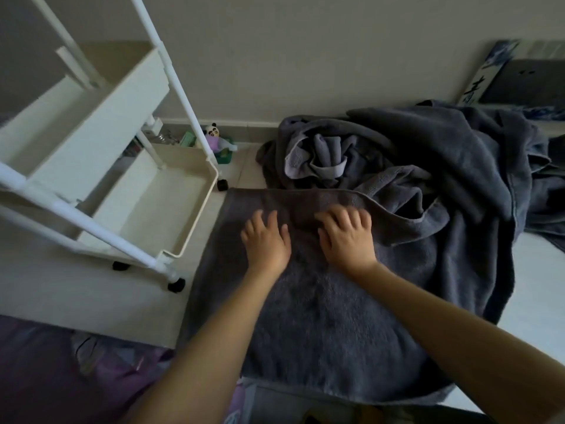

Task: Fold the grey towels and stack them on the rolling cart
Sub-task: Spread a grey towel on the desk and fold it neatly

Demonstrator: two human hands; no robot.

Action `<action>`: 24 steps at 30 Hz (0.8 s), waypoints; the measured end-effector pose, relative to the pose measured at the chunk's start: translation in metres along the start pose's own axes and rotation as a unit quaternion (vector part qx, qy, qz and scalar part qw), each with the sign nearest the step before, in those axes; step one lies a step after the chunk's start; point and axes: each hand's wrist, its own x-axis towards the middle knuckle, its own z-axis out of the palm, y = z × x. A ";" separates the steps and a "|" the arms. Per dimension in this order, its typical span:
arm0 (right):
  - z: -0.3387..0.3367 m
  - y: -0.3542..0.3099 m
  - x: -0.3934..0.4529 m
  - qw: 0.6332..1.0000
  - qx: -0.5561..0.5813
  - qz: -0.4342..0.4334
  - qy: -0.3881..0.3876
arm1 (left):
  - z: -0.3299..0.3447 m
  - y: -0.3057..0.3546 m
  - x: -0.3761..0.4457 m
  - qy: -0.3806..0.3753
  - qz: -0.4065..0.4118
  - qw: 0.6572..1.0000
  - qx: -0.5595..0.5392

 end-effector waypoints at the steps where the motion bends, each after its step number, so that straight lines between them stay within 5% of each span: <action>1: -0.002 -0.003 -0.018 1.000 0.013 -0.015 -0.018 | 0.006 -0.001 -0.011 -0.040 -0.015 0.999 0.000; 4: 0.000 -0.002 -0.065 0.986 -0.001 -0.007 -0.165 | 0.027 -0.016 -0.031 -0.159 -0.040 0.986 0.036; 7: 0.000 0.004 -0.081 0.943 -0.003 0.019 -0.332 | 0.035 -0.034 -0.036 -0.181 -0.028 0.979 0.091; 10: -0.005 0.011 -0.087 0.925 0.042 0.020 -0.377 | 0.027 -0.030 -0.035 -0.203 -0.041 0.974 0.096; 15: -0.044 0.028 -0.114 0.972 0.044 0.124 -0.197 | 0.011 0.014 -0.054 -0.157 0.022 0.987 0.014; 18: -0.067 0.054 -0.145 0.963 0.012 0.242 -0.122 | 0.009 0.057 -0.069 -0.123 0.077 0.989 -0.021; 24: -0.093 0.112 -0.165 0.797 0.116 0.590 -0.053 | 0.021 0.144 -0.100 -0.080 0.177 0.979 -0.053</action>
